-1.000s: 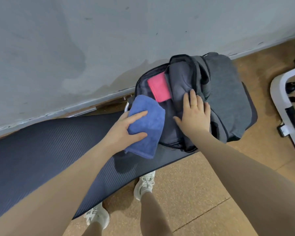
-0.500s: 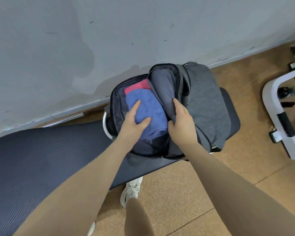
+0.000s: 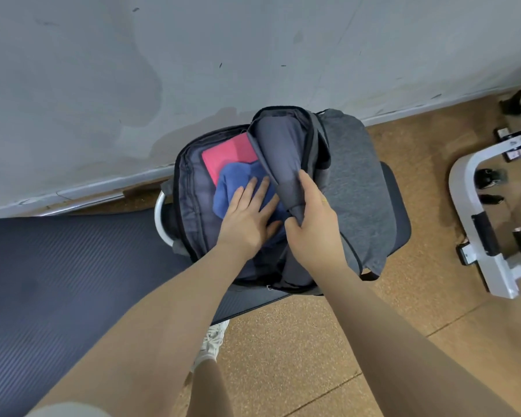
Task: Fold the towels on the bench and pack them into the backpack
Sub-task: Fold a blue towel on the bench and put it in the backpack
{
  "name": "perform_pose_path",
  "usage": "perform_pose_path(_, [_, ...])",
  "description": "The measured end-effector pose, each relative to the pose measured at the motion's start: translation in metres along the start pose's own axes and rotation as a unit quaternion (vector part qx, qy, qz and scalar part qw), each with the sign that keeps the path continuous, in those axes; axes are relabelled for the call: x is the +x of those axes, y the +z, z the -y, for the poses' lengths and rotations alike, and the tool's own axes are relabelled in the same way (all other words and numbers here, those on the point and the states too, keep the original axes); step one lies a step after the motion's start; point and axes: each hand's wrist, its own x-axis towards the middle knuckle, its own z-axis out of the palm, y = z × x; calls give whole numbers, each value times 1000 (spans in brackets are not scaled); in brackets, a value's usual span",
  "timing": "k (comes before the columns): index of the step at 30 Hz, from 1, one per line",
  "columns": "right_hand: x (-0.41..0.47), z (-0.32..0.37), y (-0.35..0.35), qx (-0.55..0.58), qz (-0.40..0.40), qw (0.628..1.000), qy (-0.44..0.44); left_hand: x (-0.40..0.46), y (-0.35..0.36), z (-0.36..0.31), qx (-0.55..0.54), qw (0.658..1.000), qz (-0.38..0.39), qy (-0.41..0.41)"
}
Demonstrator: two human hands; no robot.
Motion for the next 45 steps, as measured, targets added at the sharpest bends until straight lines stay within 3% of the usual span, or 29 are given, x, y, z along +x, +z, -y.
perform_pose_path(5, [-1, 3, 1, -12, -11, 1000, 11, -1, -11, 4, -88, 996, -13, -13])
perform_pose_path(9, [-7, 12, 14, -56, 23, 998, 17, -46, -7, 31, -163, 973, -140, -88])
perform_pose_path(12, [-6, 17, 34, -176, 41, 983, 18, -68, -9, 24, -383, 909, -44, -157])
perform_pose_path(14, [-5, 17, 40, -209, 39, 977, 15, -61, -13, 17, -409, 900, 7, -152])
perform_pose_path(16, [-4, 16, 39, -176, 42, 984, 7, -46, -12, 12, -414, 897, 11, -151])
perform_pose_path(23, [-2, 14, 36, -128, 17, 992, -6, -15, -10, 11, -597, 782, 47, -176])
perform_pose_path(25, [-5, 12, 48, -179, 31, 983, -11, -30, -18, 27, -577, 792, 62, -191])
perform_pose_path(28, [-13, 10, 69, -275, 62, 959, -14, -60, -40, 57, -496, 836, 22, -235])
perform_pose_path(33, [-16, 33, 62, -328, 104, 938, 46, -113, -99, 87, -418, 870, 28, -260])
perform_pose_path(37, [-57, 70, 31, -348, 89, 933, 10, -153, -152, 82, -372, 899, 54, -227])
perform_pose_path(40, [-110, 93, 13, -351, 121, 928, -25, -179, -193, 61, -344, 916, 72, -195])
perform_pose_path(45, [-183, 125, -28, -289, 40, 956, -8, -199, -244, 6, -302, 940, 104, -118])
